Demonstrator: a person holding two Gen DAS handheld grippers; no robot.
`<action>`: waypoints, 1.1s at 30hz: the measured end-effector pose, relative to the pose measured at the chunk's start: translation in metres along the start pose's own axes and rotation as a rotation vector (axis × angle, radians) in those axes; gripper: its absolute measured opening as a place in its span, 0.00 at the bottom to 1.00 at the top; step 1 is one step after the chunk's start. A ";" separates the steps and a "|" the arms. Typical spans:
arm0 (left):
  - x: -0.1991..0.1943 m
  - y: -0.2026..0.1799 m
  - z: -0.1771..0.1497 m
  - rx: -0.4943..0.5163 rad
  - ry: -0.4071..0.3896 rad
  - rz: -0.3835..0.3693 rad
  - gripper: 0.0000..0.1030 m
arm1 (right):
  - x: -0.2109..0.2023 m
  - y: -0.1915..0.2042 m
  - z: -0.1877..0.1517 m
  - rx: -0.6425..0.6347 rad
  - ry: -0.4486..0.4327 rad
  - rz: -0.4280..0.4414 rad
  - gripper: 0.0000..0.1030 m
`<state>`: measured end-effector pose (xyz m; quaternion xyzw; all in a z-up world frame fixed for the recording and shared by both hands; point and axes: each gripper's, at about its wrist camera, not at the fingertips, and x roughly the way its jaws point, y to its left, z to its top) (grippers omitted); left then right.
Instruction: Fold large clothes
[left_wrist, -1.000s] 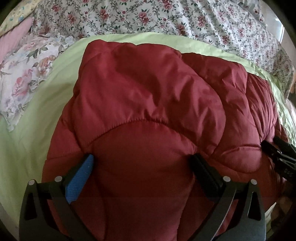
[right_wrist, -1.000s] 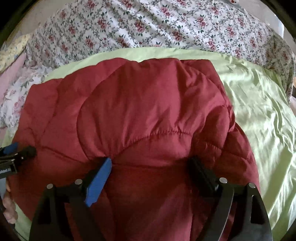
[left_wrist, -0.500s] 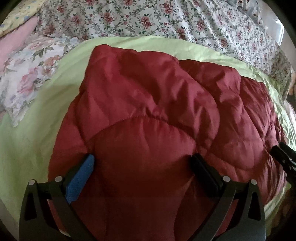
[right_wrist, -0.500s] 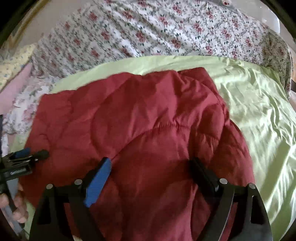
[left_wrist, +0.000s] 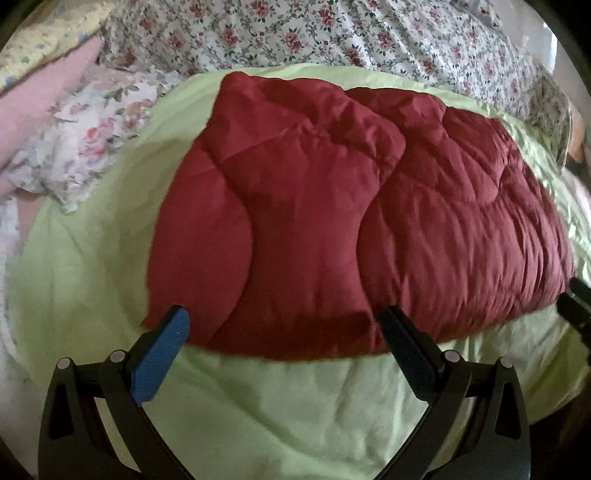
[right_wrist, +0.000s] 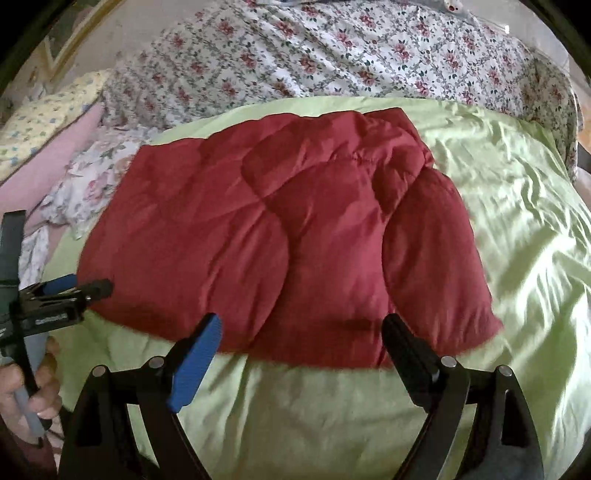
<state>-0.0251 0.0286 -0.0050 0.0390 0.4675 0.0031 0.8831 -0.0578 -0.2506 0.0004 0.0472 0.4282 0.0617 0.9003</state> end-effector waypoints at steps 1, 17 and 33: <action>-0.004 -0.001 -0.005 0.006 -0.005 0.007 1.00 | -0.004 0.002 -0.003 -0.009 -0.005 -0.001 0.87; -0.065 -0.016 -0.017 0.077 -0.059 -0.012 1.00 | -0.059 0.040 -0.012 -0.107 -0.031 0.023 0.93; -0.065 -0.019 -0.004 0.074 -0.073 0.011 1.00 | -0.046 0.042 -0.001 -0.108 -0.023 0.032 0.93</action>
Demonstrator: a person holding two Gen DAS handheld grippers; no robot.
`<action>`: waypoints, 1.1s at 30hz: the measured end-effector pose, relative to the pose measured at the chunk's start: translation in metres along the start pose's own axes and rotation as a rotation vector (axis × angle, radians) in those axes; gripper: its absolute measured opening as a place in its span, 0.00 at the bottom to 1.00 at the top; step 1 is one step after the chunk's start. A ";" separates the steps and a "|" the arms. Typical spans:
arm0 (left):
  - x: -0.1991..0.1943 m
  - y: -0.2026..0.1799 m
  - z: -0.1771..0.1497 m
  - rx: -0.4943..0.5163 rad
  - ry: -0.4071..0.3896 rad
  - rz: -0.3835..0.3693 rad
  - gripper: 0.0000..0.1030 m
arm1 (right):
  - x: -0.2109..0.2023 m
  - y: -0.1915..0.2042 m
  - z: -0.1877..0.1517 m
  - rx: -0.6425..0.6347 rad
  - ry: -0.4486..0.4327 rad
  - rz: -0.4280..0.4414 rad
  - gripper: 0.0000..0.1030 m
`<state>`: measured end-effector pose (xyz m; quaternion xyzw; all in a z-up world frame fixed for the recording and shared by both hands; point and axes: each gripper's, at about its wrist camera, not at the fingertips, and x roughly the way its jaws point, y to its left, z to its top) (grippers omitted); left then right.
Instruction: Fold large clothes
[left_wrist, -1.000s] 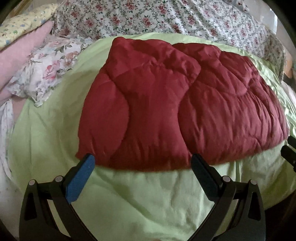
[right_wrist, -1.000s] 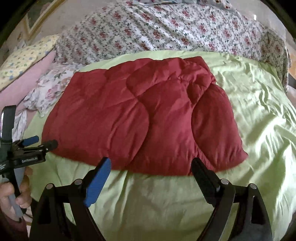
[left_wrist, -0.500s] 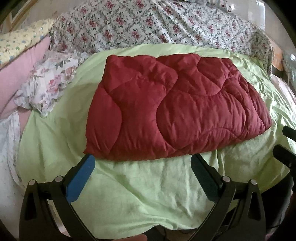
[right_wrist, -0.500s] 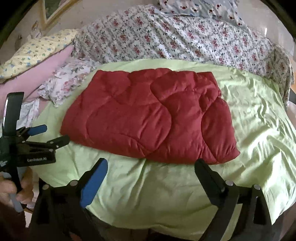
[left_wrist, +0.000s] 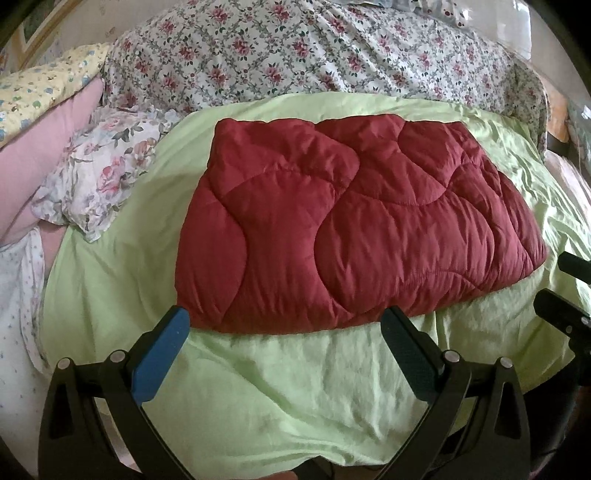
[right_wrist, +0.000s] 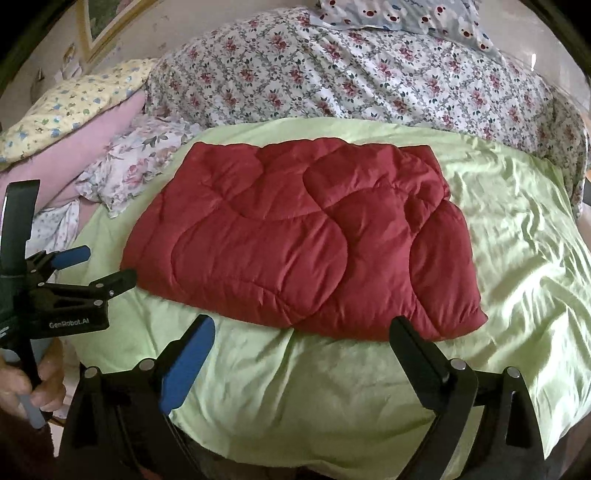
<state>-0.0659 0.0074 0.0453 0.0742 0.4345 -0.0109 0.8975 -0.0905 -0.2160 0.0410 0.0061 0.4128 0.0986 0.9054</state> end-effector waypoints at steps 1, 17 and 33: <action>0.001 0.000 0.001 -0.001 0.000 0.002 1.00 | 0.001 -0.001 0.001 0.001 0.000 0.000 0.93; 0.019 0.005 0.011 -0.019 0.029 0.003 1.00 | 0.020 -0.001 0.014 0.000 0.017 0.008 0.93; 0.031 0.009 0.016 -0.029 0.032 0.000 1.00 | 0.030 -0.001 0.022 0.006 0.025 0.015 0.93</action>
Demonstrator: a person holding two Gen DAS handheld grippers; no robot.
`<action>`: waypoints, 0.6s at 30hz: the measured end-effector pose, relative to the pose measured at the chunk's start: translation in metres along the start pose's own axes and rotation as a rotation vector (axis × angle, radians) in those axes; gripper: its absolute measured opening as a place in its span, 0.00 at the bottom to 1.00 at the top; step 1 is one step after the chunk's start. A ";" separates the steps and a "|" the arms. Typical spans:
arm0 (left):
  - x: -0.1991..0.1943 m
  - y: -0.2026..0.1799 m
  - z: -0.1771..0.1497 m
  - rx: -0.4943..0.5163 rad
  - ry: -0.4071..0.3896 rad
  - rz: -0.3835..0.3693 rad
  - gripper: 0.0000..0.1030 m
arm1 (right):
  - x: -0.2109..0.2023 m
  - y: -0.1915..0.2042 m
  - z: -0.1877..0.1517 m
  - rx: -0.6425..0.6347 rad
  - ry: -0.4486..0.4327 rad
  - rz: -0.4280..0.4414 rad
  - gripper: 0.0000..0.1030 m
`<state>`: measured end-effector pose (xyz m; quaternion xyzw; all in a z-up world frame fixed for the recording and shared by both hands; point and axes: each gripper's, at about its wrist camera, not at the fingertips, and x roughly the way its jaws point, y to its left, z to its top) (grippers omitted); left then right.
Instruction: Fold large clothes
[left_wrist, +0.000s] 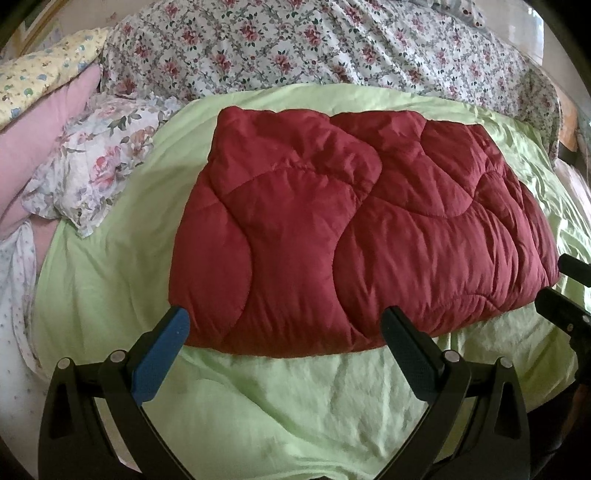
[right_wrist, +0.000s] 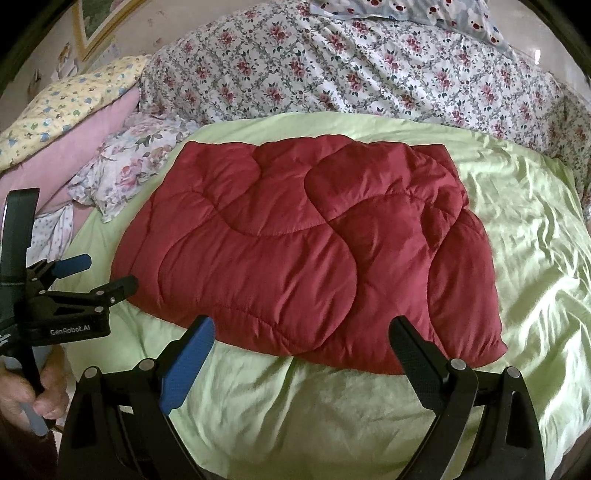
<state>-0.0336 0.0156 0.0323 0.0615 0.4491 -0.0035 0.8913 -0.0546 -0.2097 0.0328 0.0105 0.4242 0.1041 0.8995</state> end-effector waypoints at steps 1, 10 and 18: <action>0.000 0.000 0.001 0.001 -0.004 0.004 1.00 | 0.001 0.000 0.001 0.000 -0.002 0.000 0.93; 0.001 0.000 0.003 -0.002 -0.007 0.000 1.00 | 0.002 0.001 0.004 0.001 -0.003 0.001 0.93; 0.002 -0.001 0.004 -0.004 -0.005 0.000 1.00 | 0.003 0.001 0.005 0.005 -0.003 0.001 0.93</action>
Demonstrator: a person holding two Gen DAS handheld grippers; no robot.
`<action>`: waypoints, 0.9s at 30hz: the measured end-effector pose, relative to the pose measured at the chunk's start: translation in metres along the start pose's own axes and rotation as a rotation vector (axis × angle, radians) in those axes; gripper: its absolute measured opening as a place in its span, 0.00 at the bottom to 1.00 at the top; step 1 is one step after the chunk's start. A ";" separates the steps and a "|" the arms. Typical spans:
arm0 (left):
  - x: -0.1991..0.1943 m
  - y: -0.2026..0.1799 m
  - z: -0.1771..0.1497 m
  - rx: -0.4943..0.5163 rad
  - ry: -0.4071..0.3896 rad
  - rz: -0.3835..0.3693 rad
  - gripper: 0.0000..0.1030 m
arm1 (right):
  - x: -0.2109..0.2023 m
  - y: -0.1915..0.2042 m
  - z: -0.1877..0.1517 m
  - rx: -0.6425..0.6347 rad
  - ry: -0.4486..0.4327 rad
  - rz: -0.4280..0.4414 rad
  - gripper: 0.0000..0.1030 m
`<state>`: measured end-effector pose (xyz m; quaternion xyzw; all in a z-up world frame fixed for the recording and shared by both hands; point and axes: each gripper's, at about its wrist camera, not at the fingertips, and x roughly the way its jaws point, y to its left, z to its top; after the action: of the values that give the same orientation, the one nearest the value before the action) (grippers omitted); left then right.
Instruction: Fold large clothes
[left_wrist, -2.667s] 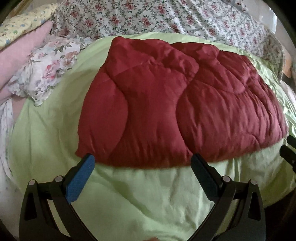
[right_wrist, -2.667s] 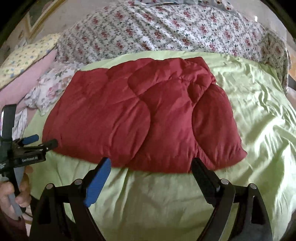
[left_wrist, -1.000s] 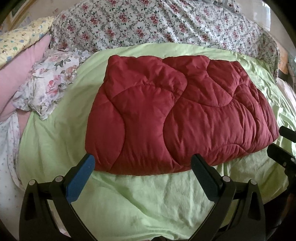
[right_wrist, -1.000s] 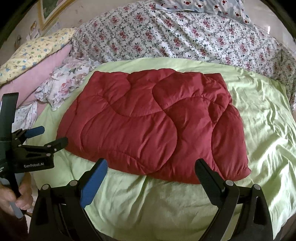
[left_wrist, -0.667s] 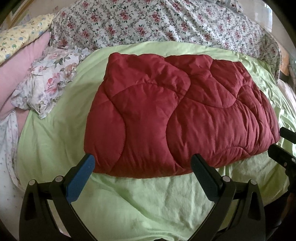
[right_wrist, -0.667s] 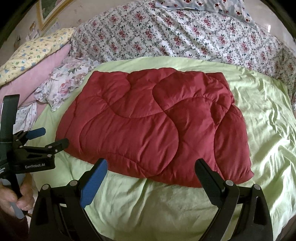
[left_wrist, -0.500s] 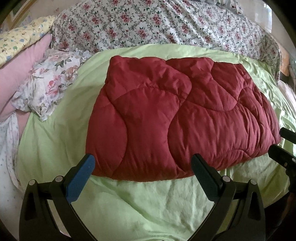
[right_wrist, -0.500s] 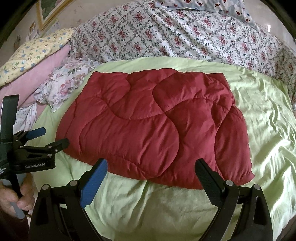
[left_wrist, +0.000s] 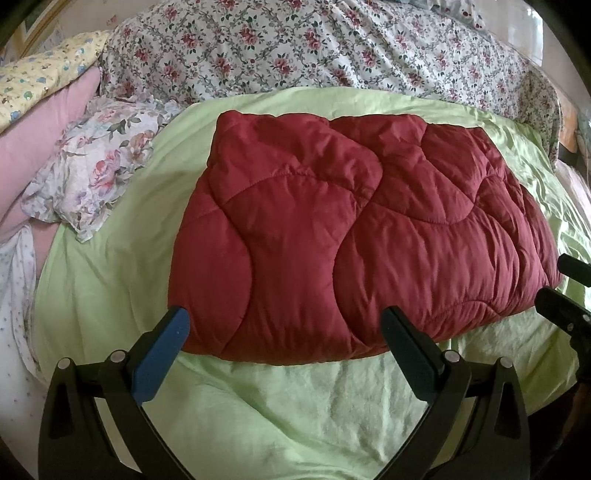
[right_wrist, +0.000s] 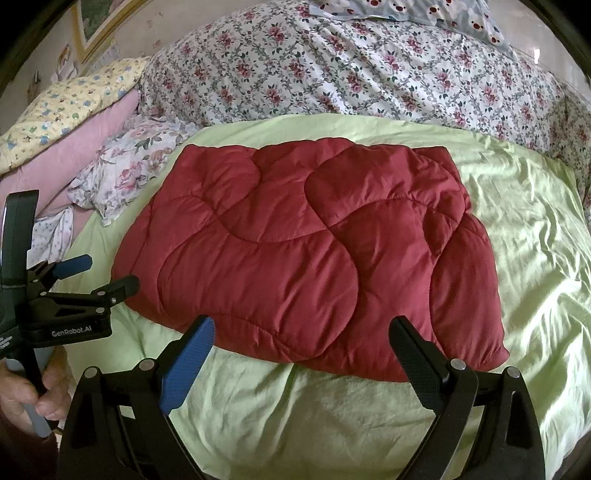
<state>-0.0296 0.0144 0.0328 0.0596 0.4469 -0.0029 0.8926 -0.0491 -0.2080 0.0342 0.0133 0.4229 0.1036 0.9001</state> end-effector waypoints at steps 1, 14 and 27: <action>0.000 0.000 0.000 0.000 0.000 0.001 1.00 | 0.000 0.000 0.001 0.001 0.000 0.000 0.93; 0.001 -0.001 0.001 -0.003 0.002 0.000 1.00 | 0.001 -0.002 0.002 0.001 0.001 0.000 0.93; 0.002 -0.002 0.000 -0.005 0.003 -0.005 1.00 | 0.001 -0.003 0.002 0.008 0.000 0.000 0.93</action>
<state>-0.0281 0.0129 0.0309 0.0562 0.4485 -0.0039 0.8920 -0.0461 -0.2106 0.0342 0.0170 0.4235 0.1017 0.9000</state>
